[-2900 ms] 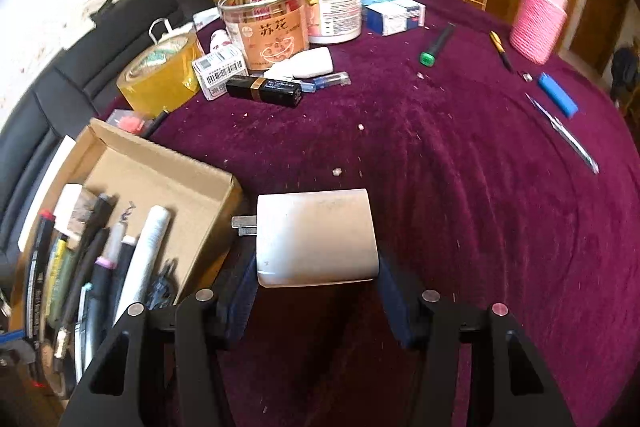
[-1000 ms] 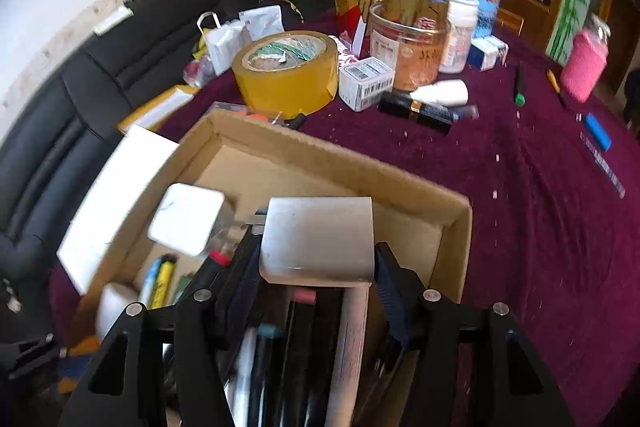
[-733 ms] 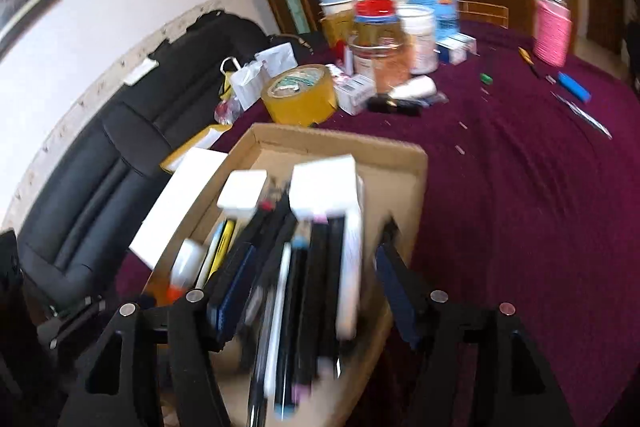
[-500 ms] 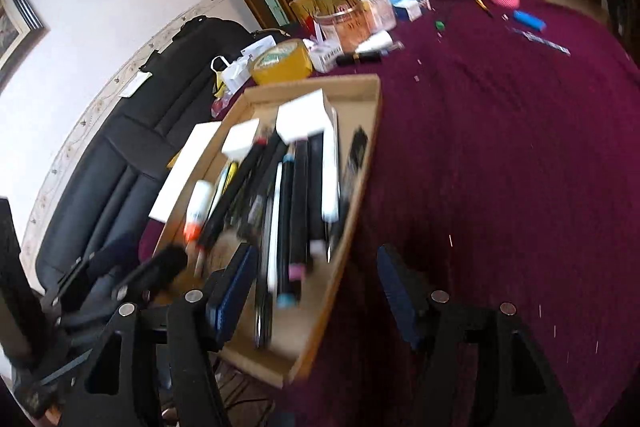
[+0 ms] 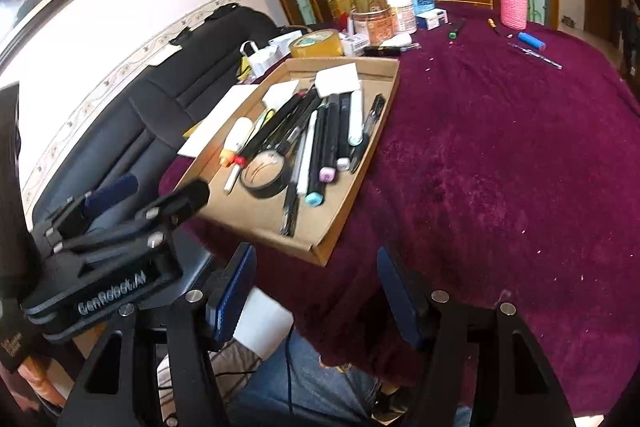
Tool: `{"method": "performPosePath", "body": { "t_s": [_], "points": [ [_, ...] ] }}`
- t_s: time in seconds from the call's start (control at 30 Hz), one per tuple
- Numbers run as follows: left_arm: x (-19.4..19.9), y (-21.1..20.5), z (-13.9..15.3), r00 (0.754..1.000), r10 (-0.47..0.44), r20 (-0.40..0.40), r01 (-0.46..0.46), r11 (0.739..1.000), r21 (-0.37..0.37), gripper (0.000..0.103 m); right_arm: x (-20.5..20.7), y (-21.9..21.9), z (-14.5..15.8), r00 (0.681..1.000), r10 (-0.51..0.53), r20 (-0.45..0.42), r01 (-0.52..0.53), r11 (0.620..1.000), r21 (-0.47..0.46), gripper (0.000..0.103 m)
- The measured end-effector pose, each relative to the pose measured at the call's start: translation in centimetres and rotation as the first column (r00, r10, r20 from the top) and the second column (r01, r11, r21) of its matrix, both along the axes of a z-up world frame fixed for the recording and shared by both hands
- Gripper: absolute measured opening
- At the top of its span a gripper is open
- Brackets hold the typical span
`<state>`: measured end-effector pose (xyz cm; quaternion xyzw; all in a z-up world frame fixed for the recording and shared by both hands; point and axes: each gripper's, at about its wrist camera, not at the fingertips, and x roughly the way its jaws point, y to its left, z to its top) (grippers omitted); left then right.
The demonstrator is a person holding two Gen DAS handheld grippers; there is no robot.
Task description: Organize rigid objects
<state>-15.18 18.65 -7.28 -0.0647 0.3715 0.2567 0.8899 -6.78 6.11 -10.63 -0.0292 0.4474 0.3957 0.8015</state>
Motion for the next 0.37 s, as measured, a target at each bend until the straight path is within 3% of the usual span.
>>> {"method": "performPosePath", "body": {
  "t_s": [0.37],
  "points": [
    [-0.6,0.8,-0.1,1.0,0.016,0.023,-0.017,1.0,0.009,0.091,-1.5,0.9,0.6,0.998,0.021,0.055,-0.02,1.0,-0.023,0.071]
  ]
}}
